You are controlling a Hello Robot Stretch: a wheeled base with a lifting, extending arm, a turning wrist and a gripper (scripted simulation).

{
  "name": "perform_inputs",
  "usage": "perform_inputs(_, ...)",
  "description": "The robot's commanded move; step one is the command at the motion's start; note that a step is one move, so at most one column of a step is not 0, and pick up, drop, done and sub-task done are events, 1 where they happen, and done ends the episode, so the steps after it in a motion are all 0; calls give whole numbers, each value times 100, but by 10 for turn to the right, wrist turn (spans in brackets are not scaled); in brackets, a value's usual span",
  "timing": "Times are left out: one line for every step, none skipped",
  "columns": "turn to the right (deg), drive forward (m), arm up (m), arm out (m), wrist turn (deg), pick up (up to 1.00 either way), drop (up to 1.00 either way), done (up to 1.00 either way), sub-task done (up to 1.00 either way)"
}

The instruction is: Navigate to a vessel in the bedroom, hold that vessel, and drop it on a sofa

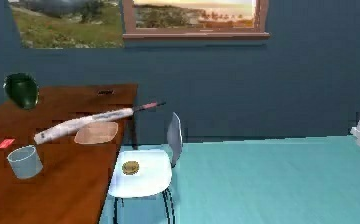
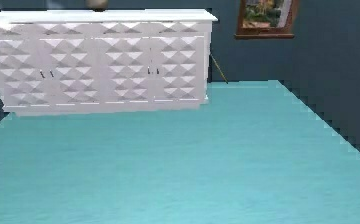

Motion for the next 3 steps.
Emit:
perform_inputs(0, 55, 0, 0, 0, 0, 0, 0, 0)
perform_inputs(-450, 0, 0, 0, 0, 0, 0, 0, 0)
perform_inputs(-450, 0, 0, 0, 0, 0, 0, 0, 0)
